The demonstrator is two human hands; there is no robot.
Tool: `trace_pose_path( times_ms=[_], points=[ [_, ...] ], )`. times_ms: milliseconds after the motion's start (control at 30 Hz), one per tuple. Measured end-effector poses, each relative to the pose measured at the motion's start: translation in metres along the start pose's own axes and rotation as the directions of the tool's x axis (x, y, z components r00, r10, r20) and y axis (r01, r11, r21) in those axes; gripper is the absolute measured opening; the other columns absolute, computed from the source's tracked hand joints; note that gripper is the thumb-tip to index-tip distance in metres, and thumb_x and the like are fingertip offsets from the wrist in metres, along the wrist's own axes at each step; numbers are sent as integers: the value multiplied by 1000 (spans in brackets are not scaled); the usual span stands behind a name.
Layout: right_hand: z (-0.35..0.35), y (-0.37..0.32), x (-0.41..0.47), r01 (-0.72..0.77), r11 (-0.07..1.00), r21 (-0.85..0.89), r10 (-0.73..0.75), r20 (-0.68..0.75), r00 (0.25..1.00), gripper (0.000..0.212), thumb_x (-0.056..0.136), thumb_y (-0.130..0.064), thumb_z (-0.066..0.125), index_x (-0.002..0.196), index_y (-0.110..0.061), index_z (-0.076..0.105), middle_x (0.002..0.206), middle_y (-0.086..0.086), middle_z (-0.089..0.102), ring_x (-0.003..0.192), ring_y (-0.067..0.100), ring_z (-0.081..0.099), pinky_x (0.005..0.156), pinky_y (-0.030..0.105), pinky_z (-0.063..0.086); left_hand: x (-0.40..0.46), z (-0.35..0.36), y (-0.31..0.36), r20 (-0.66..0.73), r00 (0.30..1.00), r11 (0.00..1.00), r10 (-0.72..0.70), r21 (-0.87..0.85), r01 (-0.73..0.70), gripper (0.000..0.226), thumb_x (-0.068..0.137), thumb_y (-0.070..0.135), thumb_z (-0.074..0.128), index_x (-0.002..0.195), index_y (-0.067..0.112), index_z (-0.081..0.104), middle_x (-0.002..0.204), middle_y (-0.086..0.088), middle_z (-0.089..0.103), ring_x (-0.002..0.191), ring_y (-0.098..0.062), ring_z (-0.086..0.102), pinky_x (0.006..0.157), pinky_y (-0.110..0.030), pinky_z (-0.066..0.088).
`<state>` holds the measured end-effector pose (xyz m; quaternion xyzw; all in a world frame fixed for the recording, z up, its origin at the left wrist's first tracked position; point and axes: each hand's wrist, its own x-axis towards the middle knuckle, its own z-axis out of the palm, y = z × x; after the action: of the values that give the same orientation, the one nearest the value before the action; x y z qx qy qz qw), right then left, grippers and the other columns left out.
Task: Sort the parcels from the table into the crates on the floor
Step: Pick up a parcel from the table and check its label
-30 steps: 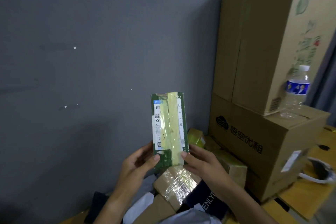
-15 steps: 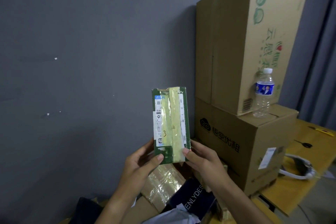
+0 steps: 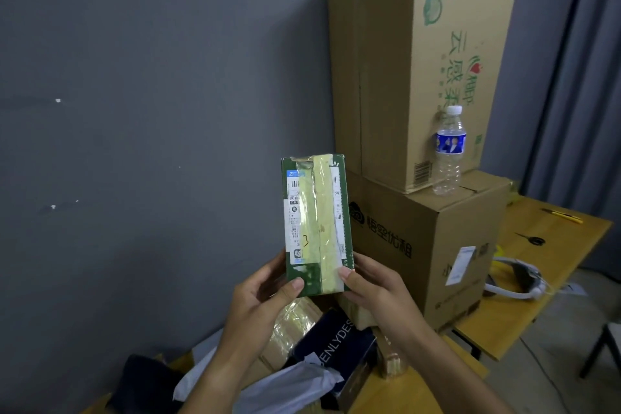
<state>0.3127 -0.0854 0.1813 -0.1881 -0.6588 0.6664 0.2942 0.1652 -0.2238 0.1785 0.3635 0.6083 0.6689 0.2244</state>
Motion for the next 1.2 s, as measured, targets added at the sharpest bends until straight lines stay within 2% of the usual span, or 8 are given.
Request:
trace_pose_path(
  times_ms=[233, 333, 433, 567, 800, 900, 1067, 1200],
  points=[
    [-16, -4, -24, 10, 1000, 9, -9, -82, 997, 46, 84, -44, 67, 130, -37, 61, 121, -3, 73, 110, 24, 69, 101, 47, 55, -1, 18, 2, 82, 996, 1000, -21, -13, 22, 60, 75, 31, 84, 131, 24, 63, 120, 8, 73, 114, -11, 67, 97, -31, 52],
    [-19, -7, -36, -11, 1000, 11, 12, -136, 991, 29, 91, -38, 65, 120, -41, 61, 114, -22, 73, 108, 5, 70, 97, 32, 54, 0, 26, -1, 148, 988, 997, -38, -55, 47, 57, 75, 27, 82, 129, 27, 62, 118, 9, 74, 113, -11, 68, 90, -26, 54],
    [-27, -7, -52, -55, 998, 17, 57, -219, 974, 50, 84, -47, 69, 132, -35, 62, 124, -17, 71, 115, 9, 68, 106, 42, 51, -3, 40, -2, 211, 977, 995, -31, -82, 49, 44, 80, 17, 77, 120, 30, 64, 108, 18, 75, 104, 0, 69, 75, -11, 54],
    [-42, -1, -81, -88, 995, -39, 72, -304, 950, 31, 96, -36, 64, 127, -38, 61, 115, -26, 71, 107, -5, 67, 84, 17, 56, -13, 65, -15, 302, 952, 988, -56, -117, 95, 38, 81, 17, 76, 116, 30, 67, 106, 15, 76, 103, -5, 71, 81, -21, 57],
    [-97, 10, -173, -196, 979, -63, 133, -536, 834, 29, 100, -23, 61, 129, -21, 68, 123, -8, 73, 116, 8, 67, 90, 19, 53, -57, 148, -37, 514, 852, 977, -101, -112, 183, 44, 77, 30, 75, 121, 30, 68, 117, 8, 74, 111, -11, 69, 93, -34, 54],
    [-128, 6, -220, -214, 974, -74, 127, -603, 787, 28, 101, -25, 61, 126, -17, 70, 119, -7, 74, 117, 12, 66, 102, 29, 49, -81, 194, -37, 583, 808, 979, -82, -107, 176, 36, 82, 24, 75, 117, 32, 68, 112, 13, 75, 105, -4, 70, 84, -20, 56],
    [-182, 2, -292, -225, 974, -23, 143, -708, 692, 31, 98, -25, 65, 128, -16, 68, 119, -3, 75, 114, 14, 69, 99, 27, 53, -123, 277, -33, 700, 707, 971, -99, -87, 222, 40, 89, 10, 72, 127, 20, 65, 119, 8, 73, 111, -5, 67, 80, -14, 54],
    [-235, 2, -356, -243, 970, 25, 176, -764, 621, 15, 98, -16, 64, 103, -25, 74, 104, -6, 79, 96, 2, 73, 84, 18, 56, -169, 349, -35, 751, 648, 963, -130, -60, 262, 39, 87, 10, 74, 122, 25, 65, 111, 14, 75, 107, 0, 68, 77, -12, 54]
  ],
)
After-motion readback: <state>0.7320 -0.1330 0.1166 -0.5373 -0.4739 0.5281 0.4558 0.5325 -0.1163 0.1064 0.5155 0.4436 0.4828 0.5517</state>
